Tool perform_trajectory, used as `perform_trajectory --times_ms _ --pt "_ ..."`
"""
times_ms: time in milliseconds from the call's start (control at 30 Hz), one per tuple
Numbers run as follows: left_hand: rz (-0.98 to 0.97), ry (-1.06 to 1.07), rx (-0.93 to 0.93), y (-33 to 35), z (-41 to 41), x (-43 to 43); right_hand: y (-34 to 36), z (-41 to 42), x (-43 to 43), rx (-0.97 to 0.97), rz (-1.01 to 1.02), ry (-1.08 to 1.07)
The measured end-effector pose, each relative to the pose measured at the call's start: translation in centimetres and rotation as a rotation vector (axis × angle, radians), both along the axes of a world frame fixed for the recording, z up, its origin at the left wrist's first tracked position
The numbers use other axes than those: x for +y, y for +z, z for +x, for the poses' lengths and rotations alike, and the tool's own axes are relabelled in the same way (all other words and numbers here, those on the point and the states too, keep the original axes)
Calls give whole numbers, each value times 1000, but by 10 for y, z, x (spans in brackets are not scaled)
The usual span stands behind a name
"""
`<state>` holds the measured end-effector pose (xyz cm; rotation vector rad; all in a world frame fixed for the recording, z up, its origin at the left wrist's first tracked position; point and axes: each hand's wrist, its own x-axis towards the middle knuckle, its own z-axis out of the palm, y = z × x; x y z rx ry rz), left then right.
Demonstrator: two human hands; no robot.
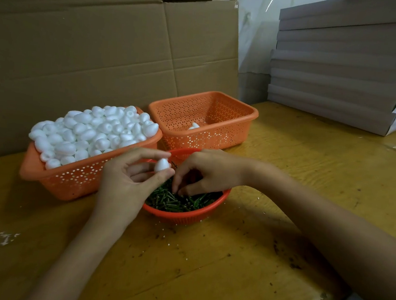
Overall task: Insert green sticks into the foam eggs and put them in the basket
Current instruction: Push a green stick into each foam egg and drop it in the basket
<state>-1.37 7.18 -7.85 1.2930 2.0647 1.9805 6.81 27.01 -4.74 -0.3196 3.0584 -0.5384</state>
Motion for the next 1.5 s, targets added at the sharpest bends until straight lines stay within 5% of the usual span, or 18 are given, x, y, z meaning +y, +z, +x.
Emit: perform_trajectory --times_ms 1500 --pt "-63 -42 46 -1 -5 -1 -1 -1 0 15 18 5"
